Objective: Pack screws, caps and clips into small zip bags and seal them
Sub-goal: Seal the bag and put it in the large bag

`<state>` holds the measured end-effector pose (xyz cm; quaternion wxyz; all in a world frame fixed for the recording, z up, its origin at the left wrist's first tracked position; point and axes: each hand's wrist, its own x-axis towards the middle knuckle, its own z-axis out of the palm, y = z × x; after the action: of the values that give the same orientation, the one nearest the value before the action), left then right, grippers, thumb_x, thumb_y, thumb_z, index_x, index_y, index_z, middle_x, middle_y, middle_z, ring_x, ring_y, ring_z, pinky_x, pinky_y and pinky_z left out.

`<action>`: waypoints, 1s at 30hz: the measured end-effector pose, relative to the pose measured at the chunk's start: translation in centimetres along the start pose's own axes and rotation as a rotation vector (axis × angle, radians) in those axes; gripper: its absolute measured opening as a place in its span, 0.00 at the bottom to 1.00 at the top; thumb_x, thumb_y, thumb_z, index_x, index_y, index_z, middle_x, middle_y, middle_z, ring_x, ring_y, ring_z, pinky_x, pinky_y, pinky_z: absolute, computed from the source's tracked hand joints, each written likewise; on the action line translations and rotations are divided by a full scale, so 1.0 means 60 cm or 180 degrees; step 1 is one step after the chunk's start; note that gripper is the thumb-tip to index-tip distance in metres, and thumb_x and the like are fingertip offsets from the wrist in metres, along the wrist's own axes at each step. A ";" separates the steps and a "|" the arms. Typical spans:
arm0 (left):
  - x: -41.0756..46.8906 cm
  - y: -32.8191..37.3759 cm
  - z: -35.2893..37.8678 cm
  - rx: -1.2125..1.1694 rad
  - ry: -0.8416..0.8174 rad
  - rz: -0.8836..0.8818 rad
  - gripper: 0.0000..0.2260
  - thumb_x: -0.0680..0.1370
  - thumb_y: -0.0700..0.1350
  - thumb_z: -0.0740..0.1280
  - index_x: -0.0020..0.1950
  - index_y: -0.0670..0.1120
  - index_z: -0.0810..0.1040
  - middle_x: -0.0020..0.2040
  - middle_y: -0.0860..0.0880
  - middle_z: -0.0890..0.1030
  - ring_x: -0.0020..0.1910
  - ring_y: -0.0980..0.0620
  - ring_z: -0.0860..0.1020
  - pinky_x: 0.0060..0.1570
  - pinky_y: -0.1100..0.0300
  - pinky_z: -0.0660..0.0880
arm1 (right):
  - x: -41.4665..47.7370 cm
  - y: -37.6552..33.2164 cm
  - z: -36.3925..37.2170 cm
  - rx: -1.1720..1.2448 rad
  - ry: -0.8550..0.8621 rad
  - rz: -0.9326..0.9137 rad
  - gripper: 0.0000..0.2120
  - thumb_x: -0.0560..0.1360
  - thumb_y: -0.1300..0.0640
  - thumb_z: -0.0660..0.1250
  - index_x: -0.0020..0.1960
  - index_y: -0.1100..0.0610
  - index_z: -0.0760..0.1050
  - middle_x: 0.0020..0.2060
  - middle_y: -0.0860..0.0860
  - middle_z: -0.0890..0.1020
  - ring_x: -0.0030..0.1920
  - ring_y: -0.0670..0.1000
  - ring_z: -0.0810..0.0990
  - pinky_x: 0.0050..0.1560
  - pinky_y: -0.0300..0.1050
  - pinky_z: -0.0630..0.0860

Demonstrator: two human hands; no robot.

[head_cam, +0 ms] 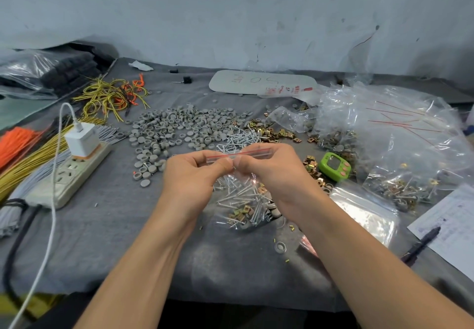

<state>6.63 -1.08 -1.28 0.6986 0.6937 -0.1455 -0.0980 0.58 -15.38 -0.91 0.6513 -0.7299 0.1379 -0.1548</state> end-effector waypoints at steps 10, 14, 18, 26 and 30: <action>-0.001 -0.002 -0.002 0.0118 -0.0156 0.0118 0.04 0.74 0.39 0.77 0.42 0.47 0.87 0.39 0.47 0.87 0.40 0.53 0.86 0.36 0.68 0.77 | -0.003 0.001 0.002 0.0153 0.0000 -0.0065 0.10 0.72 0.66 0.76 0.37 0.53 0.87 0.34 0.59 0.84 0.35 0.51 0.79 0.43 0.43 0.79; -0.002 -0.003 -0.001 0.0217 -0.0056 0.0198 0.09 0.73 0.38 0.77 0.39 0.52 0.87 0.37 0.48 0.87 0.38 0.55 0.85 0.34 0.68 0.77 | -0.004 0.002 0.003 0.0242 0.0035 0.0014 0.06 0.70 0.69 0.75 0.38 0.60 0.84 0.32 0.59 0.83 0.34 0.52 0.79 0.43 0.45 0.79; -0.003 0.000 0.003 0.0041 -0.0055 0.0154 0.11 0.74 0.37 0.76 0.37 0.53 0.88 0.36 0.49 0.86 0.36 0.57 0.84 0.36 0.71 0.76 | -0.001 -0.003 -0.009 0.0270 -0.0057 0.0045 0.06 0.72 0.66 0.76 0.40 0.57 0.87 0.35 0.57 0.86 0.36 0.51 0.82 0.43 0.43 0.81; -0.005 -0.003 0.010 -0.0002 -0.0104 0.0062 0.01 0.73 0.40 0.77 0.41 0.45 0.88 0.38 0.45 0.87 0.39 0.52 0.84 0.41 0.66 0.78 | 0.000 0.008 -0.025 0.0304 -0.0034 -0.0094 0.11 0.73 0.68 0.75 0.36 0.55 0.86 0.33 0.59 0.85 0.34 0.53 0.82 0.43 0.44 0.81; -0.001 -0.004 0.010 0.0036 -0.0018 0.0085 0.06 0.72 0.39 0.78 0.39 0.51 0.88 0.37 0.47 0.87 0.38 0.54 0.85 0.39 0.69 0.77 | -0.007 0.007 -0.025 0.0393 -0.0095 -0.0051 0.10 0.74 0.68 0.73 0.37 0.58 0.86 0.34 0.60 0.85 0.33 0.52 0.81 0.37 0.38 0.78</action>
<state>6.41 -1.62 -1.54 0.6955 0.6954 -0.1573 -0.0897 -0.42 -16.61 -1.17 0.6957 -0.6917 0.1125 -0.1574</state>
